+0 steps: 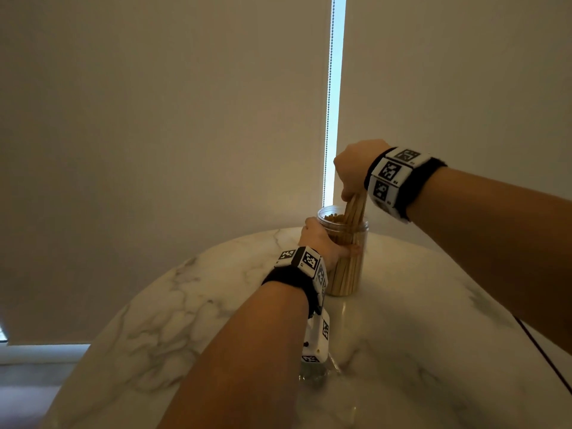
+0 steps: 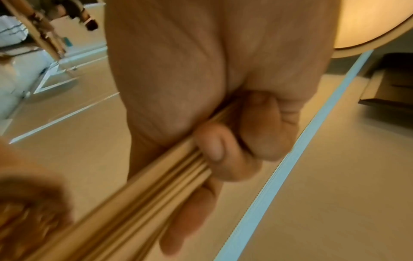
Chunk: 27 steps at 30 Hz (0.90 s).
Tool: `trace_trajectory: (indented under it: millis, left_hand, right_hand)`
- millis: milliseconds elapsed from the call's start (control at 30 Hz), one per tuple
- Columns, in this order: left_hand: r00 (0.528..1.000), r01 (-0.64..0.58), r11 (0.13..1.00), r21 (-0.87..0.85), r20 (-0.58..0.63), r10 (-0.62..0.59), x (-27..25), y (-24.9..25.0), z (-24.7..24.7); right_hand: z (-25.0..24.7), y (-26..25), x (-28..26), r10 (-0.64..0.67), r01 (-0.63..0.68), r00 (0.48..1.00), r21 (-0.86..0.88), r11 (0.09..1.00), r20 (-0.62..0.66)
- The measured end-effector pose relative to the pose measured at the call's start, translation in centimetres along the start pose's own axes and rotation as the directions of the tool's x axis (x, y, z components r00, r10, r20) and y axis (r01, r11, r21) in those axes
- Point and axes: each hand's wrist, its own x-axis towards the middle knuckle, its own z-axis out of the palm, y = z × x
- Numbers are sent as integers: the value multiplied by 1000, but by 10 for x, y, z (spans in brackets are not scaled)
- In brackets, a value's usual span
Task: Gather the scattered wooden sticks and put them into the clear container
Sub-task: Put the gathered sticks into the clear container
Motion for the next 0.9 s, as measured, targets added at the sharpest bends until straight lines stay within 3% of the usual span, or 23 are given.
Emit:
trace_trajectory:
  millis: [333,433,567,700,800,900]
  left_hand:
    - [1000,2,1000,23,-17,-1,0,-1,1]
    - [1000,1,1000,21,-17,0,-1,0,2]
    - [1000,0,999,32,-24,1,-2,1,2]
    - [1000,-6,999,52,-30,7,-5,2,2]
    - [1000,-1,998,61,-24,3,-6,3,1]
    - [1000,4,998,62,-22,-2,-7,3,0]
  right_hand:
    - [-6,4,4,16,-20,999,99,995,42]
    - [2,1,4,30,-30,999,22,999,-32]
    - [0,-1,5,22,-22,999,2,1000,36]
    - [-2,1,9,49,-49,999,-17,999,-24]
    - [6,-2,10,62,-59,998,-75,995,33]
    - [12,-1,9,66,-64,998,-144,987,7]
